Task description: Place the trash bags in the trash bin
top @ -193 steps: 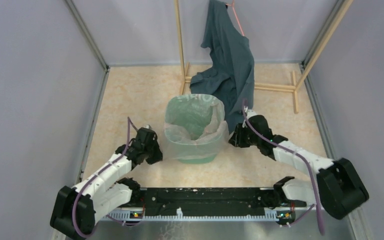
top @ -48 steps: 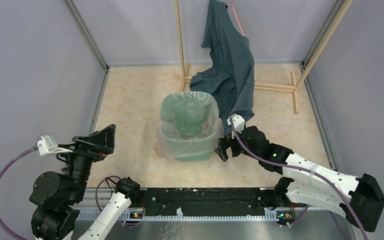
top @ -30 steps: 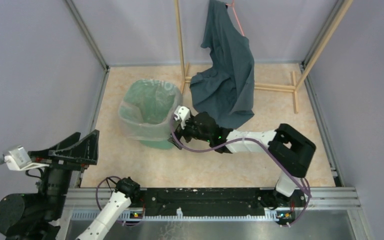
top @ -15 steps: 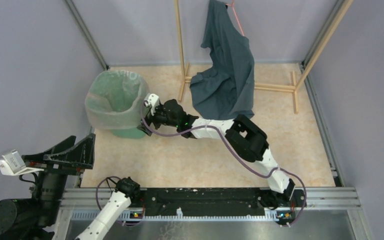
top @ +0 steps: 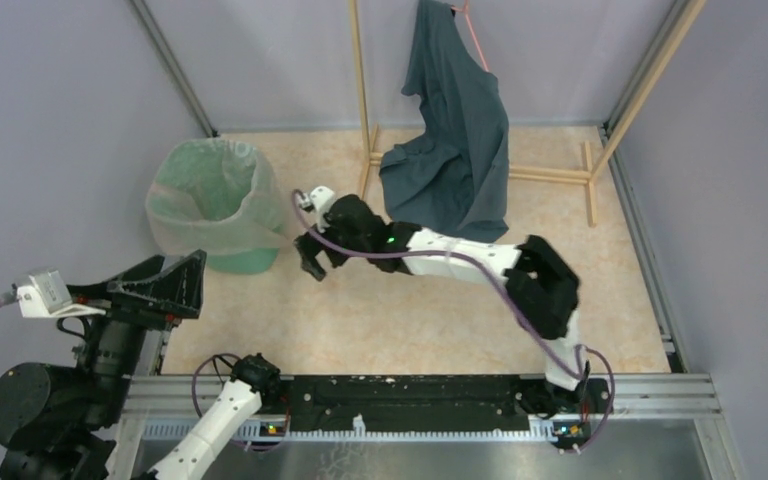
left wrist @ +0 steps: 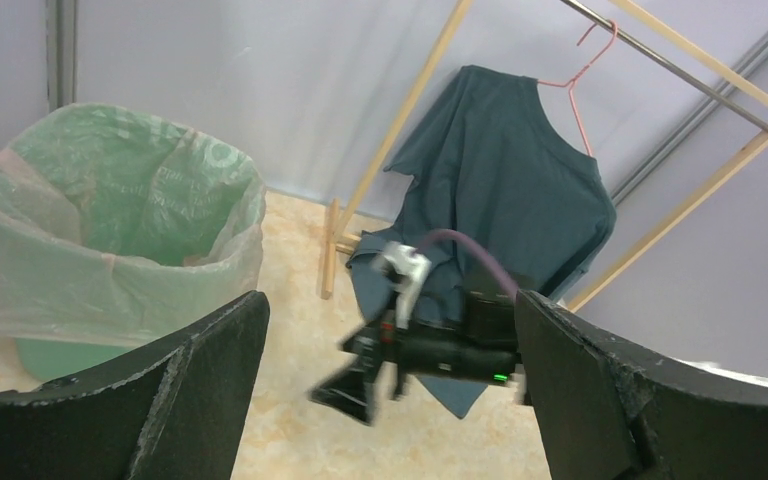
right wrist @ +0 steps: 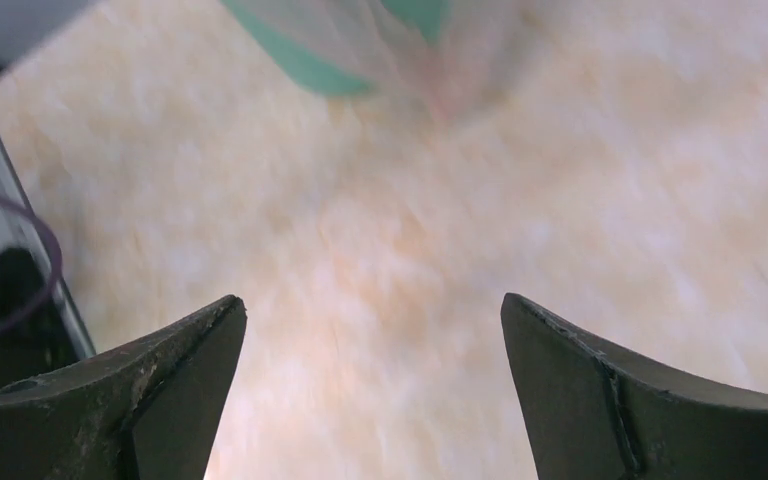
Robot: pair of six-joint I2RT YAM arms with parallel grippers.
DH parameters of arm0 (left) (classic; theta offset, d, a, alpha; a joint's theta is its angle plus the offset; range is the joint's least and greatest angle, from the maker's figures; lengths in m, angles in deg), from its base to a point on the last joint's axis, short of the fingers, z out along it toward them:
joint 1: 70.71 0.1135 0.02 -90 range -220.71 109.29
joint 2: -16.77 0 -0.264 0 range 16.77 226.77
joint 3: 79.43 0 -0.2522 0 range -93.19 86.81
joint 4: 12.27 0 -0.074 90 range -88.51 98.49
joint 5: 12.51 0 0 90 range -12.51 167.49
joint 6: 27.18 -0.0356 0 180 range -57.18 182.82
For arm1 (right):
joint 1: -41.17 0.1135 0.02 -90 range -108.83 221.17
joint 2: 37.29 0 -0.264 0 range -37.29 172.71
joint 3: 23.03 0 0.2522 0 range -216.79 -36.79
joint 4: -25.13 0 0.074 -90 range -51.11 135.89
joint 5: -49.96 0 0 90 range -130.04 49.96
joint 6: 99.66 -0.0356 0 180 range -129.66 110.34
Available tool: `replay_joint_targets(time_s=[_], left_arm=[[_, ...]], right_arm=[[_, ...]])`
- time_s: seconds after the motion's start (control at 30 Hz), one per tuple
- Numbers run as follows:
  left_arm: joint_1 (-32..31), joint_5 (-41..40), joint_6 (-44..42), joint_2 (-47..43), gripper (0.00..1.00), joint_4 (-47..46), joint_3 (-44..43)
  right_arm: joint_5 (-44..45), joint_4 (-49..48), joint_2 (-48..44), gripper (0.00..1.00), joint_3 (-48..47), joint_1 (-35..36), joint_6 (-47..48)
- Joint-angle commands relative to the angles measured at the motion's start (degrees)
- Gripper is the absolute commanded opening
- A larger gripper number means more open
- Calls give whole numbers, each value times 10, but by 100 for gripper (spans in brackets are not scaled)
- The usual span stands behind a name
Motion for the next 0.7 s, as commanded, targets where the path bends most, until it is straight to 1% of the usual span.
replay_joint_targets(time_s=[0.0,0.1,0.17,0.23,0.3,0.37,0.47,0.6,0.67], left_arm=[[-2,9,-17,24,98,-38,28],[-3,3,-17,45,99,-56,36],[-3,4,-21,64,98,-72,37],[-3,14,-29,81,98,-95,38],[-3,26,-36,97,98,-121,38],[-3,34,-43,114,98,-143,33],[-3,44,-50,146,99,-163,6],[-3,72,-51,186,98,-164,-46],[-3,83,-48,200,98,-161,-67]], right_arm=[[78,156,-238,99,128,-1,-16],[159,276,-362,99,171,0,-15],[217,348,-443,99,178,0,-18],[266,413,-516,99,155,0,-21],[301,457,-575,99,114,0,-22],[332,476,-622,99,71,0,-24],[351,476,-673,99,7,0,-24],[379,474,-695,99,-47,0,-12],[395,475,-698,99,-59,0,-5]])
